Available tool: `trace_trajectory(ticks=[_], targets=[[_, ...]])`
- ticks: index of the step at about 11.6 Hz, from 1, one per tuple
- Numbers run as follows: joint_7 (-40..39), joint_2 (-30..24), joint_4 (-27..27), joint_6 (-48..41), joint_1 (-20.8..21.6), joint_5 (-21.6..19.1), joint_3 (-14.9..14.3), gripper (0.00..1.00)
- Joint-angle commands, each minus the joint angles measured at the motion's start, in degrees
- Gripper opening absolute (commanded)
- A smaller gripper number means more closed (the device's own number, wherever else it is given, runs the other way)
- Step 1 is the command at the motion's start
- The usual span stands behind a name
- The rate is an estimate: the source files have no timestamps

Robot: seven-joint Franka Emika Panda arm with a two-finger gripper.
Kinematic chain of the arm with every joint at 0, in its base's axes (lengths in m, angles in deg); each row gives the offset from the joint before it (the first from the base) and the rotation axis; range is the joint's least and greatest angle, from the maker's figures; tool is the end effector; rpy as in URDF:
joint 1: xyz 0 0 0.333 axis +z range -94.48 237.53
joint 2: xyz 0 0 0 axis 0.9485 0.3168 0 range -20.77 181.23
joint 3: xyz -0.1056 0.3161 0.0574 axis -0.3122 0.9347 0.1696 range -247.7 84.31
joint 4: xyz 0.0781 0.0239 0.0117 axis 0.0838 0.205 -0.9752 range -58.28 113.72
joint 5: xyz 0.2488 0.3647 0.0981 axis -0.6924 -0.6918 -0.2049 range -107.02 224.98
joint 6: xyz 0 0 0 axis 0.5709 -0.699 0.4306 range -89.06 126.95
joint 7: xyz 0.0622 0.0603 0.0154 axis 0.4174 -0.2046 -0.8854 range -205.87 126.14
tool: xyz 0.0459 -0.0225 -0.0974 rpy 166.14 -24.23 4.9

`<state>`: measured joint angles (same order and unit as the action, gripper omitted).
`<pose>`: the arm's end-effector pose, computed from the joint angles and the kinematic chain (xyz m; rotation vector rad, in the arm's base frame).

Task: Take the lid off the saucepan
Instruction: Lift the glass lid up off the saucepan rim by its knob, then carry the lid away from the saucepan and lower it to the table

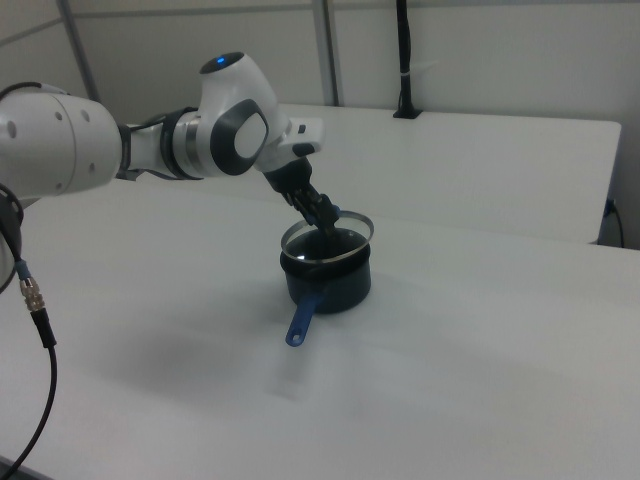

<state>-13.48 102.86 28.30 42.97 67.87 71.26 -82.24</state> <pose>0.7627 -0.0605 0.4367 2.9114 -0.6160 0.5109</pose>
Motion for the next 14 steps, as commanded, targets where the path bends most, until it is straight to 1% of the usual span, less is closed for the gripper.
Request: trace_trajectory(ticks=[1, 3, 4, 5, 6, 7, 8, 10, 12, 13, 14], targets=[[-6.6, -9.0, 4.1, -8.5, -0.1, -0.1, 2.0, 0.3], [-13.1, -15.7, 8.2, -15.9, -0.5, -2.6, 5.1, 0.3], [-15.7, -18.3, 9.7, -19.7, 0.2, -4.5, 5.5, 0.31], [-17.2, -19.5, 10.8, -23.0, 1.5, -6.0, 5.7, 0.31], [-17.5, -20.0, 12.2, -24.1, 2.9, -6.1, 6.2, 0.31], [-17.5, -19.7, 13.6, -24.0, 3.0, -6.1, 7.9, 0.31], [-17.5, -19.5, 15.4, -23.3, 3.0, -6.1, 8.5, 0.31], [-17.5, -20.8, 22.6, -17.5, 3.6, -6.1, 9.9, 0.31], [-17.7, -22.0, 29.5, -11.2, 3.7, -6.0, 10.3, 0.31], [-19.7, -23.0, 33.0, -10.3, 3.2, -5.5, 10.3, 0.31], [-23.6, -24.3, 36.7, -10.0, 2.8, -5.3, 10.3, 0.31]])
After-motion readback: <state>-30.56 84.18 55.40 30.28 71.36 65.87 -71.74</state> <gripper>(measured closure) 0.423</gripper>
